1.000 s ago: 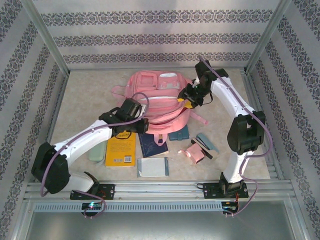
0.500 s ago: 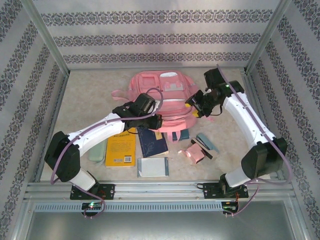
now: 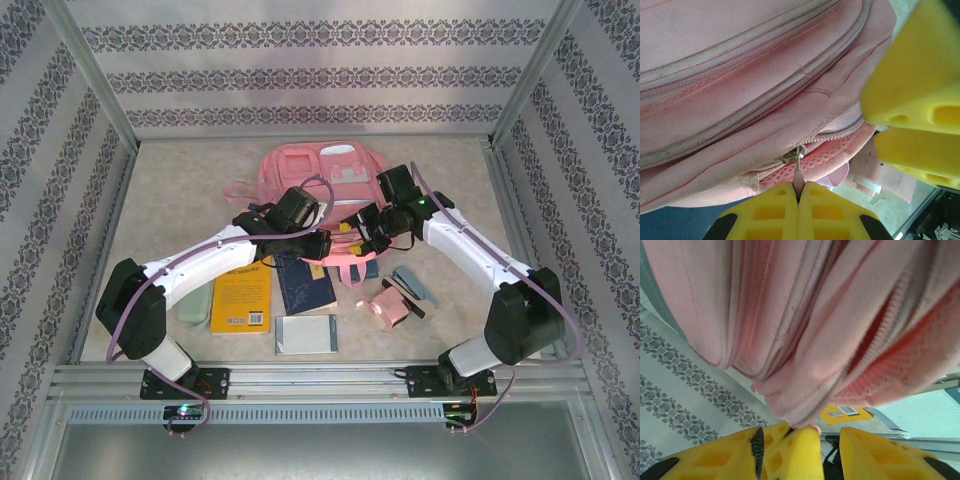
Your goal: Pack the student bag
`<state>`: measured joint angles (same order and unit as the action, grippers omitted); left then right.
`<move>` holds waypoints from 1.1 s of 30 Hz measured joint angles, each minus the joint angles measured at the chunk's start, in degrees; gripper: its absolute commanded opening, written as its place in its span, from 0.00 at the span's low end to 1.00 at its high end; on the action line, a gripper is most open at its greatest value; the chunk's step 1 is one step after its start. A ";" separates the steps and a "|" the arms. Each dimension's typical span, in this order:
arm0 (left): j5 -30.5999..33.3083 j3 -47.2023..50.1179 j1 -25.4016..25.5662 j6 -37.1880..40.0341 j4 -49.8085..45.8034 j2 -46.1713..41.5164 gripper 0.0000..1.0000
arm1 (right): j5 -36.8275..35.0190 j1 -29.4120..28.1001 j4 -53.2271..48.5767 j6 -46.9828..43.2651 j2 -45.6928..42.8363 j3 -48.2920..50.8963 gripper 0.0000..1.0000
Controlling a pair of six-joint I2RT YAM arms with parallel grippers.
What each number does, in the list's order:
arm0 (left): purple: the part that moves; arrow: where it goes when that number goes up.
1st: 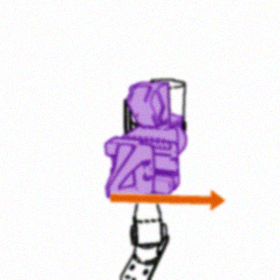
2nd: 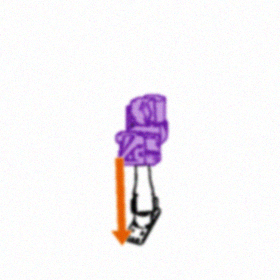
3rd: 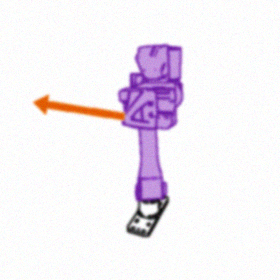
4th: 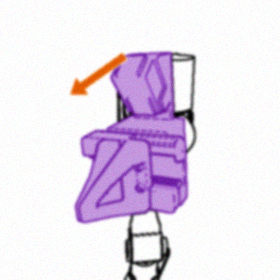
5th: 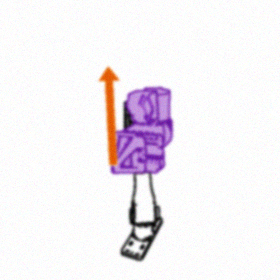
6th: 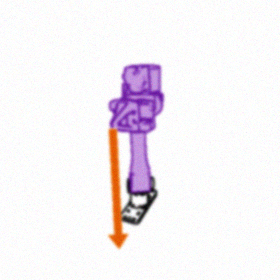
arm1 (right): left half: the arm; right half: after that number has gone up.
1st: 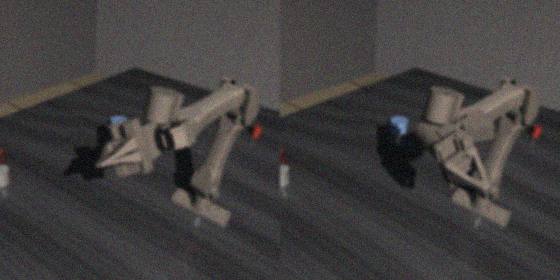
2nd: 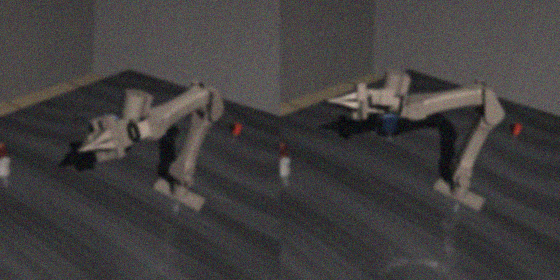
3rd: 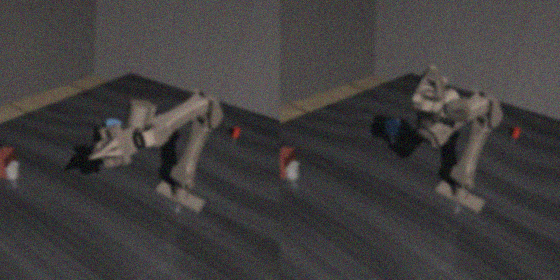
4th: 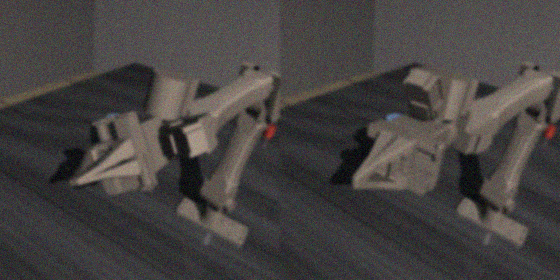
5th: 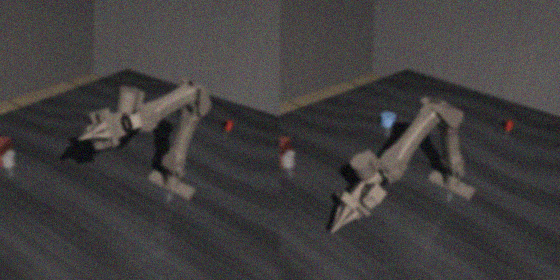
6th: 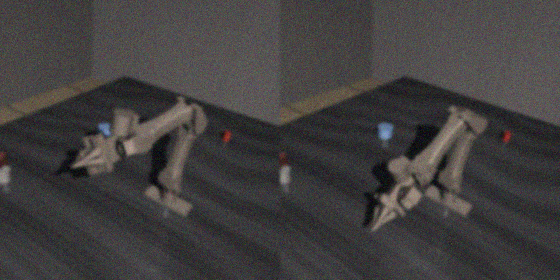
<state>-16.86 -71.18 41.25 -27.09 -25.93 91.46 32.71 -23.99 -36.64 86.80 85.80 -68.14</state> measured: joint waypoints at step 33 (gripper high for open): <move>6.27 1.42 -0.55 0.46 -0.17 -4.61 0.00 | -1.79 4.04 4.81 0.28 -1.03 -0.37 0.00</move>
<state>-10.59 -69.76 40.71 -26.63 -26.11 86.85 30.92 -19.94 -31.83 87.09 84.77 -68.51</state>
